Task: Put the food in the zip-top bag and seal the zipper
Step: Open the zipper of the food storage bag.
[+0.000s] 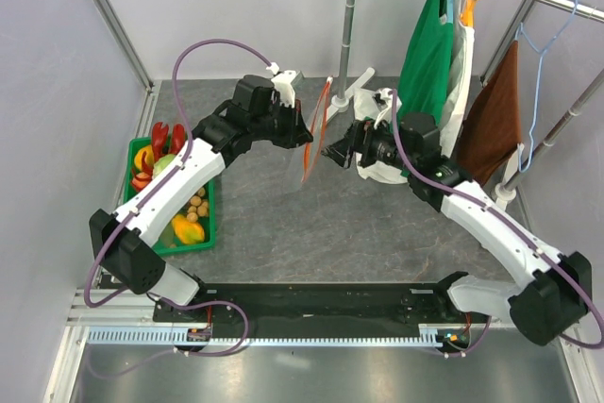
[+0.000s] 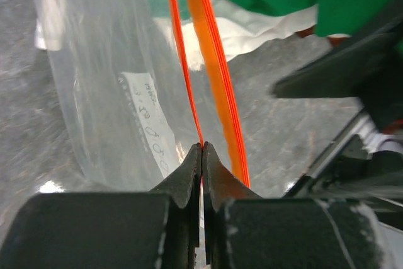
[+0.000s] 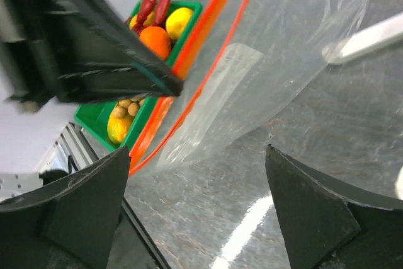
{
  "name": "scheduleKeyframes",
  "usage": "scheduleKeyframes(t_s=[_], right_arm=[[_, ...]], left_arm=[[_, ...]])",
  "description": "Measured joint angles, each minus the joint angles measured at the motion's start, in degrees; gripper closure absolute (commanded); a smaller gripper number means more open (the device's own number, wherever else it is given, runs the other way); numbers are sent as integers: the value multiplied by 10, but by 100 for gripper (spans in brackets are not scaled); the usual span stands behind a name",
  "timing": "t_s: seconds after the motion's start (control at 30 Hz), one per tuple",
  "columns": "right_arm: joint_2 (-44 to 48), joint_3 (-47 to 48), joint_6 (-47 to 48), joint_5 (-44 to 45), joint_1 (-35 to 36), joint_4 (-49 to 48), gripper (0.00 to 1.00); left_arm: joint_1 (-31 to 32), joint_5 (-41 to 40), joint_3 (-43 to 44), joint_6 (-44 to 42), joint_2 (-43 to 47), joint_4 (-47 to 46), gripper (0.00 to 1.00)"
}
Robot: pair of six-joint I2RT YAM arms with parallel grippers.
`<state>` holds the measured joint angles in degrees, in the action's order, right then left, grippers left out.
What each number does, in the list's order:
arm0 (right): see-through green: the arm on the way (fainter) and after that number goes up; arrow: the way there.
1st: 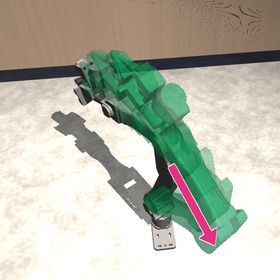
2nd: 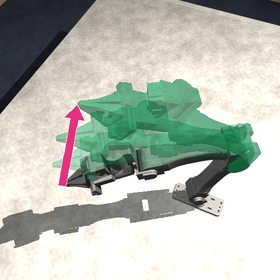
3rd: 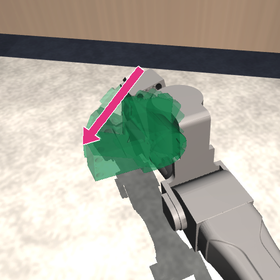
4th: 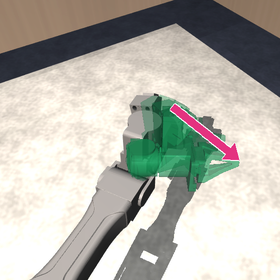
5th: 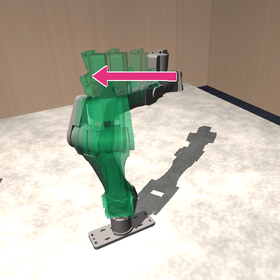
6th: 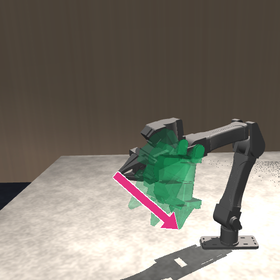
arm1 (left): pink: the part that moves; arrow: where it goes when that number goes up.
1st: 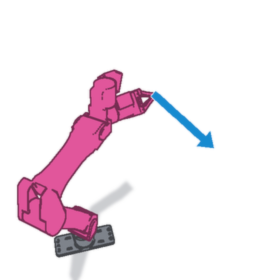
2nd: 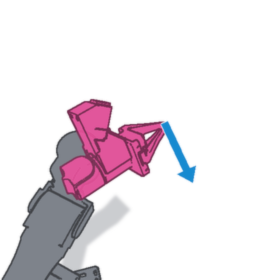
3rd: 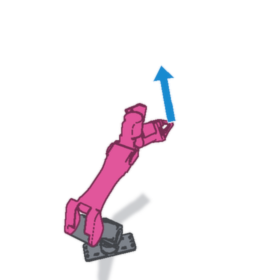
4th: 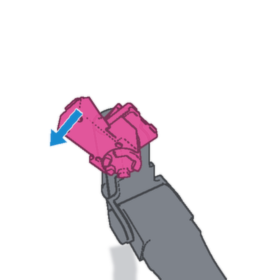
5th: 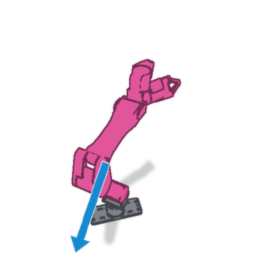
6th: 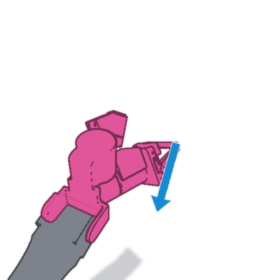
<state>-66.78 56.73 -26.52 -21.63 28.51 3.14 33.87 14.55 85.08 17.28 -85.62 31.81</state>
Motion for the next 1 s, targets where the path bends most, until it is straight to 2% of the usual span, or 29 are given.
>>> scheduleKeyframes(t_s=[0.33, 0.47, 0.6, 0.63, 0.7, 0.73, 0.83, 1.0], right_arm=[[-71, 32, -80, 46, 17, -31, 29], [-77, 44, -93, 67, 17, -34, 48], [-91, 52, -97, 80, 17, -31, 53], [-95, 52, -97, 82, 17, -29, 60], [-100, 52, -95, 84, 17, -21, 68], [-102, 52, -93, 85, 17, -18, 81], [-105, 52, -82, 87, 17, -11, 100], [-106, 92, -45, 91, 17, 63, 100]], left_arm=[[0, 43, -28, 39, 5, -46, 98], [0, 51, -36, 43, 17, -52, 98], [0, 51, -40, 45, 34, -55, 98], [0, 52, -40, 46, 37, -56, 98], [0, 54, -40, 48, 42, -58, 98], [0, 55, -40, 48, 44, -58, 98], [0, 56, -42, 50, 48, -58, 98], [-13, 63, -49, 58, 56, -51, 98]])
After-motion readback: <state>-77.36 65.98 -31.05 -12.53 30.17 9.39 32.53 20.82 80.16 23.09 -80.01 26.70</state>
